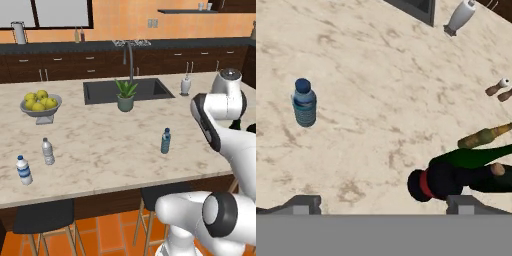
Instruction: Move the plastic bottles in the middle to the plastics group, and the glass bottles in the middle to the glass group.
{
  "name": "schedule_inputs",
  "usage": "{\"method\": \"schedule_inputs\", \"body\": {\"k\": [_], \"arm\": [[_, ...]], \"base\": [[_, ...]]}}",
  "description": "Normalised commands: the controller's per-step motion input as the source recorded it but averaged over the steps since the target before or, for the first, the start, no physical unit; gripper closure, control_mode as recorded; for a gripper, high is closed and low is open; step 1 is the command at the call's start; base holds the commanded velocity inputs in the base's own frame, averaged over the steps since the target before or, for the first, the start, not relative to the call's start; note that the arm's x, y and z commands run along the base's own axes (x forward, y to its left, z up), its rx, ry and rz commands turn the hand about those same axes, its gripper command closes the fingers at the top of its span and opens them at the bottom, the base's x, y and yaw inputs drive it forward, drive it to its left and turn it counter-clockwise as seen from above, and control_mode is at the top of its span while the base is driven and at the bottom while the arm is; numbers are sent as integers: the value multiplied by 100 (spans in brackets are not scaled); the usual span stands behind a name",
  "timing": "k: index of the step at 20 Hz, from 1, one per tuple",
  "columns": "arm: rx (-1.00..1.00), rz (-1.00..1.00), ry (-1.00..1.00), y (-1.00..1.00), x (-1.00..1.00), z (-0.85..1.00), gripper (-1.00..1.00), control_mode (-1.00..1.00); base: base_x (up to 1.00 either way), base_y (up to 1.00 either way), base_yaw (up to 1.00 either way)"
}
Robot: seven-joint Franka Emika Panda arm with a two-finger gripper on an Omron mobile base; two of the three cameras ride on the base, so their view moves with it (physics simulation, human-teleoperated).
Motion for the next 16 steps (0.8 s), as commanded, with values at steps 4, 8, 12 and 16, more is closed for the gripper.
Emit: {"method": "schedule_inputs", "body": {"k": [4,8,12,16], "arm": [[0,0,7,52,-21,12,-100,-100],[0,0,6,63,-16,8,-100,-100],[0,0,1,64,-20,6,-100,-100],[0,-3,11,69,-2,6,-100,-100]], "base": [[0,0,0],[0,0,0],[0,0,0],[0,0,0]]}}
